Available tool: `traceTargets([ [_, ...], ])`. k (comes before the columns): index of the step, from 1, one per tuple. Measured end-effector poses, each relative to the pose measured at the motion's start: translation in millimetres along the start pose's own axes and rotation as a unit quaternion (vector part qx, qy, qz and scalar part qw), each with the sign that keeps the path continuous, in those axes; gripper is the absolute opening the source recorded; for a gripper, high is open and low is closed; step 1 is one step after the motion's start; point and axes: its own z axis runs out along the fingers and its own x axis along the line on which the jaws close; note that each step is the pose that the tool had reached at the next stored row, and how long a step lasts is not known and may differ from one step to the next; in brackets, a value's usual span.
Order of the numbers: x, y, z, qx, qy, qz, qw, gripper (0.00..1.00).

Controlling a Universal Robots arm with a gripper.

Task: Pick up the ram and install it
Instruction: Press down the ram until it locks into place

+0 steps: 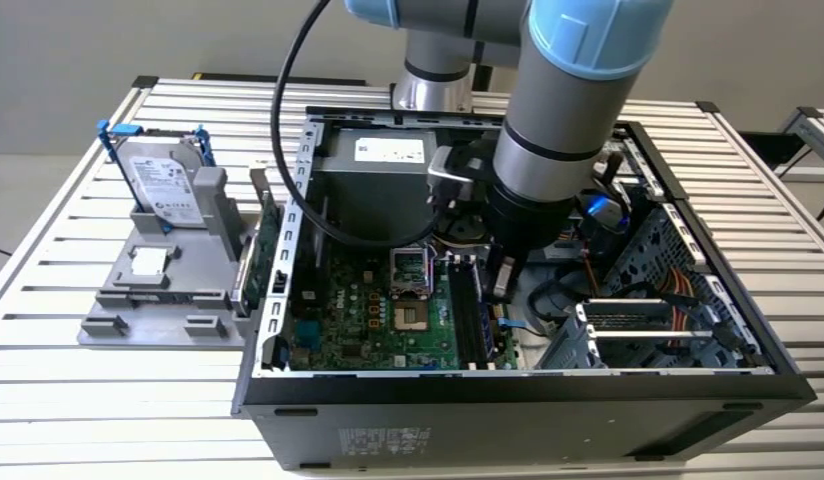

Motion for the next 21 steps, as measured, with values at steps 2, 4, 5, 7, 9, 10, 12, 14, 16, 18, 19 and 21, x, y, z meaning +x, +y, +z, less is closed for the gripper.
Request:
traceTargets([
  [2,0.0,0.4,0.2,0.0002,0.0000,-0.012,0.9999,0.00],
  [4,0.1,0.7,0.6,0.0003,-0.0002,-0.026,0.9997,0.00],
  [5,0.1,1.0,0.9,0.0004,-0.0002,-0.034,0.9994,0.00],
  [7,0.3,1.4,1.6,0.0006,-0.0004,-0.049,0.9988,0.00],
  [9,0.4,1.9,2.8,0.0008,-0.0005,-0.065,0.9979,0.00],
  [10,0.5,2.1,3.3,0.0009,-0.0005,-0.072,0.9974,0.00],
  [12,0.6,2.2,3.5,0.0011,-0.0005,-0.087,0.9962,0.00],
  [14,0.6,2.3,3.7,0.0013,-0.0007,-0.100,0.9950,0.00],
  [16,0.6,2.4,3.8,0.0014,-0.0009,-0.112,0.9937,0.00],
  [18,0.6,2.5,4.0,0.0015,-0.0010,-0.123,0.9924,0.00],
  [19,0.6,2.5,4.2,0.0016,-0.0010,-0.129,0.9916,0.00],
  [21,0.7,2.5,4.3,0.0018,-0.0010,-0.139,0.9904,0.00],
])
